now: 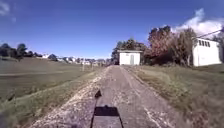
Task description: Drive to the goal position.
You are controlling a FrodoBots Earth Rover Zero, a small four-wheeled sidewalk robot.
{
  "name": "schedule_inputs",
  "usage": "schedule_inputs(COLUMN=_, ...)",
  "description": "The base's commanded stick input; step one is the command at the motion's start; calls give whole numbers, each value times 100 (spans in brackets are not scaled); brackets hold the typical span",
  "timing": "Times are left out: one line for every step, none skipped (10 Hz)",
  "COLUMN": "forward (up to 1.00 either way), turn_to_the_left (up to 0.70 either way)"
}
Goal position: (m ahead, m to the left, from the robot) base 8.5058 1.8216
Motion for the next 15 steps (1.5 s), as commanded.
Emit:
schedule_inputs(forward=70, turn_to_the_left=0)
schedule_inputs(forward=70, turn_to_the_left=-14)
schedule_inputs(forward=70, turn_to_the_left=-30)
schedule_inputs(forward=70, turn_to_the_left=-35)
schedule_inputs(forward=70, turn_to_the_left=-35)
schedule_inputs(forward=70, turn_to_the_left=-35)
schedule_inputs(forward=70, turn_to_the_left=-35)
schedule_inputs(forward=70, turn_to_the_left=-35)
schedule_inputs(forward=70, turn_to_the_left=-35)
schedule_inputs(forward=70, turn_to_the_left=-35)
schedule_inputs(forward=70, turn_to_the_left=-35)
schedule_inputs(forward=70, turn_to_the_left=-35)
schedule_inputs(forward=70, turn_to_the_left=-27)
schedule_inputs(forward=70, turn_to_the_left=-11)
schedule_inputs(forward=70, turn_to_the_left=0)
